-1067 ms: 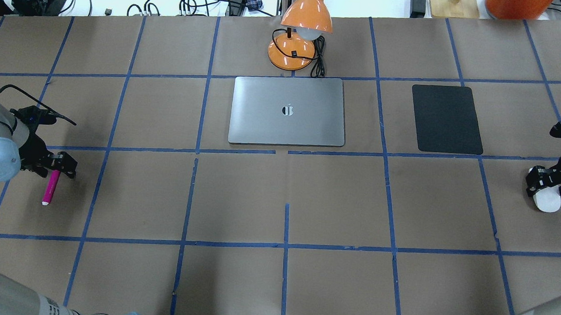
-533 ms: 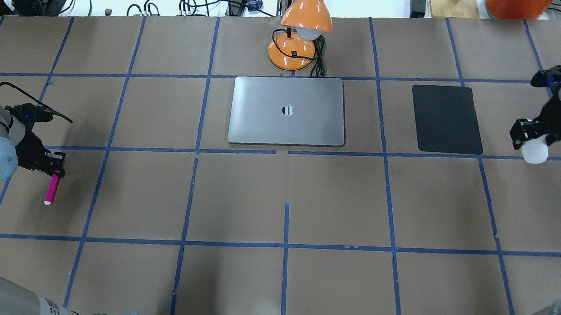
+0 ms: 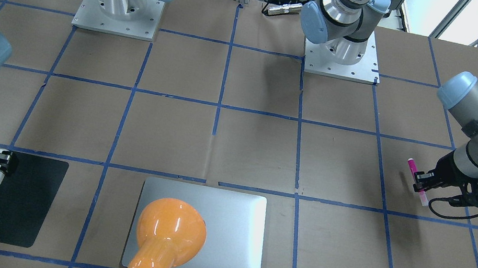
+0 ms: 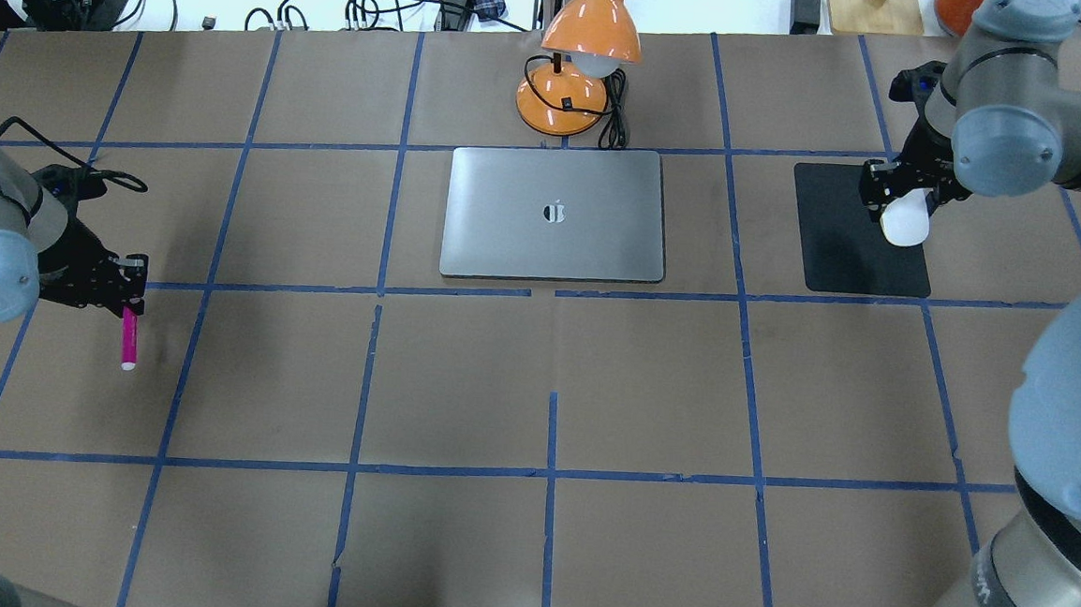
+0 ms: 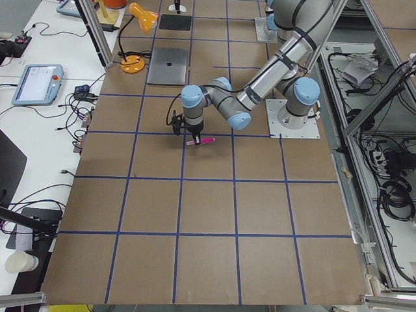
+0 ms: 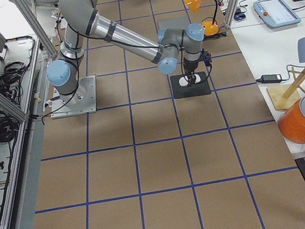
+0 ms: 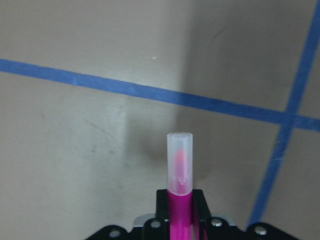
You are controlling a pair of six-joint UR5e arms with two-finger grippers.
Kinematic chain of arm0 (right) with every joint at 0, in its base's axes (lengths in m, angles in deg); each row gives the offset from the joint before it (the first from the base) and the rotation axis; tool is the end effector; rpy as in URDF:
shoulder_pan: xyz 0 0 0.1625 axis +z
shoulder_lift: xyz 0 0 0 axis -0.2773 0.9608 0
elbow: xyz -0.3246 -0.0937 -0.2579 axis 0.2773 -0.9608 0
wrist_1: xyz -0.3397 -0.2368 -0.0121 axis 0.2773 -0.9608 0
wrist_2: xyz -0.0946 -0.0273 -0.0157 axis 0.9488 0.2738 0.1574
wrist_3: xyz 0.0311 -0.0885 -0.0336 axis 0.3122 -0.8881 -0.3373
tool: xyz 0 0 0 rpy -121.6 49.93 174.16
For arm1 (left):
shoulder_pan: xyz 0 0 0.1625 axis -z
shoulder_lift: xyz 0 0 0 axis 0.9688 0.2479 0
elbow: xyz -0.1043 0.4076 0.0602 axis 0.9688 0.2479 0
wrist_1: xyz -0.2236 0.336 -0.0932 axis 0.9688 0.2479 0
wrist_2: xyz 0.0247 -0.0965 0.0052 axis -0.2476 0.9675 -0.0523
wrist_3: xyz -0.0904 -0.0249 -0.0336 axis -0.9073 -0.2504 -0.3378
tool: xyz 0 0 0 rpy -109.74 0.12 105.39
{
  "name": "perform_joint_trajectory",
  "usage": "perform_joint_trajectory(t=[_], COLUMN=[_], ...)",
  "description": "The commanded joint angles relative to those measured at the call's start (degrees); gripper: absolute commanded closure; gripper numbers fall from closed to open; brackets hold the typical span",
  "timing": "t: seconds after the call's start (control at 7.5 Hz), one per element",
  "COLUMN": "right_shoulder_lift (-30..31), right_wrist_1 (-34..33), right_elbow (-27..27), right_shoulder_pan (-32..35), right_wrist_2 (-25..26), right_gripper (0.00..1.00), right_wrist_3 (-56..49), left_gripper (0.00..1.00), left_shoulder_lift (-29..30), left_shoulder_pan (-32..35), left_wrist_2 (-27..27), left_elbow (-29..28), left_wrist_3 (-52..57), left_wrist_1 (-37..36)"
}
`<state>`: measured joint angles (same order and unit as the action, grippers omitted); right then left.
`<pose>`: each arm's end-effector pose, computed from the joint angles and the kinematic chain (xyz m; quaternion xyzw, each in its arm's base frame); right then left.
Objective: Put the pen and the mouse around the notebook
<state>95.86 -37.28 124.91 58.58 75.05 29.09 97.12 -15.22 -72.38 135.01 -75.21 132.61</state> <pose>-0.0535 -0.6668 0.2233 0.0076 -0.9990 -0.0188 0.0402 0.1419 -0.5127 0.2265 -0.1548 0.9877 0.0208 0.0122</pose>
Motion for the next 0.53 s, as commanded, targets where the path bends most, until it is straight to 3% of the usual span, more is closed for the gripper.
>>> perform_joint_trajectory(t=[0.0,0.4], right_shoulder_lift=[-3.0,-3.0], right_wrist_1=[0.6,0.6], right_elbow=[-1.5,-0.1], right_shoulder_pan=[0.5,0.5], right_wrist_2=[0.2,-0.1], right_gripper=[0.99,0.94], right_wrist_3=[0.7,2.4], left_gripper=[1.0,1.0], left_shoulder_lift=[-1.0,-0.6], left_shoulder_pan=[10.1,23.8], left_wrist_2=[1.0,3.5], left_elbow=[-4.8,-5.8], left_wrist_3=[-23.7,-54.5], left_wrist_1=[7.1,7.1])
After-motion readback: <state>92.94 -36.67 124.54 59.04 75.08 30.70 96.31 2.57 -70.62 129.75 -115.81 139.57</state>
